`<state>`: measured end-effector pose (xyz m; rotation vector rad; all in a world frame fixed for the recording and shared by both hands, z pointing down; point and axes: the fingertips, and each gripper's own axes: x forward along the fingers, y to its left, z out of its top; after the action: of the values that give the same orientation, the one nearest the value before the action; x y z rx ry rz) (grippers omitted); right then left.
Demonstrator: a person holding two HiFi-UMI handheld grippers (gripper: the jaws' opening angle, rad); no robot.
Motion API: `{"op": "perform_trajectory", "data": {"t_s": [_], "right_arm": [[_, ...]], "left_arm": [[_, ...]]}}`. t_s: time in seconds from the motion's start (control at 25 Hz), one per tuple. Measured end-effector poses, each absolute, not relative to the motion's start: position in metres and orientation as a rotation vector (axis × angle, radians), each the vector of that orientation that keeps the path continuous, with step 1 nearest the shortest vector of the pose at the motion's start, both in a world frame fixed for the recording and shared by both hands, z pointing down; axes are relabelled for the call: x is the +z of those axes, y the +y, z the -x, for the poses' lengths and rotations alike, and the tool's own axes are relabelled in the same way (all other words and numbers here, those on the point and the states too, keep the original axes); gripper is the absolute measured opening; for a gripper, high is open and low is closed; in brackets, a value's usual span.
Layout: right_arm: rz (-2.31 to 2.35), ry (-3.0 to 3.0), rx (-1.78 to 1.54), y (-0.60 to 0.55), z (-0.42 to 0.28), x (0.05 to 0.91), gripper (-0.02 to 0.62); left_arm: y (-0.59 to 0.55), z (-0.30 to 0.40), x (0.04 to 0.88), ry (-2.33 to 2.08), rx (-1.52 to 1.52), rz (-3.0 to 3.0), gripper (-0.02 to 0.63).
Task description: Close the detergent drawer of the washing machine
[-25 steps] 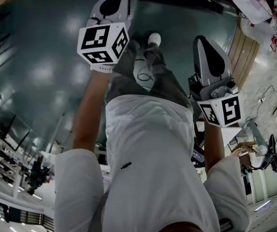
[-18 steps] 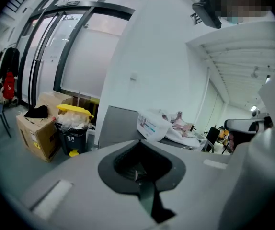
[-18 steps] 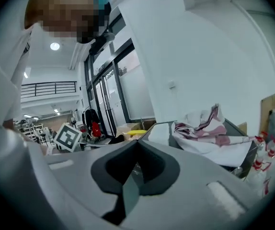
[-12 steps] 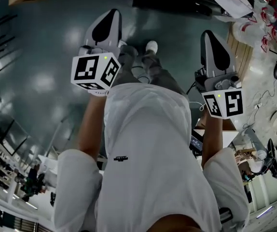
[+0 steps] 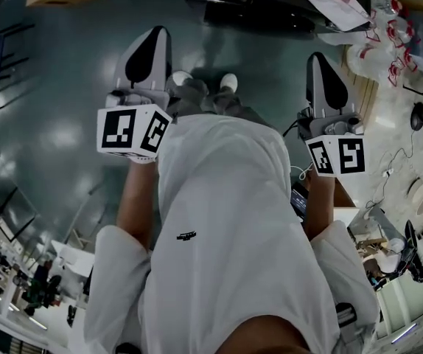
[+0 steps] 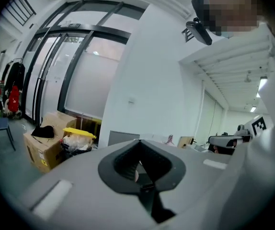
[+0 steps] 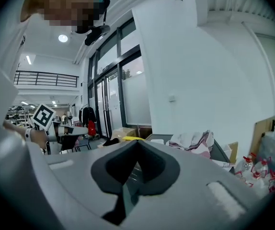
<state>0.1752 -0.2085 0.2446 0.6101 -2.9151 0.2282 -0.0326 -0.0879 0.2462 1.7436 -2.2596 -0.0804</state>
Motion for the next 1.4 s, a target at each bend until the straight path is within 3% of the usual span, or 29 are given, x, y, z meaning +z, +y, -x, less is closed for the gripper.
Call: {"op": "perform_trajectory", "data": {"t_s": [1.4], "right_arm": [[-0.686, -2.965, 0.180, -0.179, -0.226, 0.213, 0.000]], "left_arm": [[-0.052, -0.027, 0.198, -2.349, -0.189, -1.796, 0.018]]}}
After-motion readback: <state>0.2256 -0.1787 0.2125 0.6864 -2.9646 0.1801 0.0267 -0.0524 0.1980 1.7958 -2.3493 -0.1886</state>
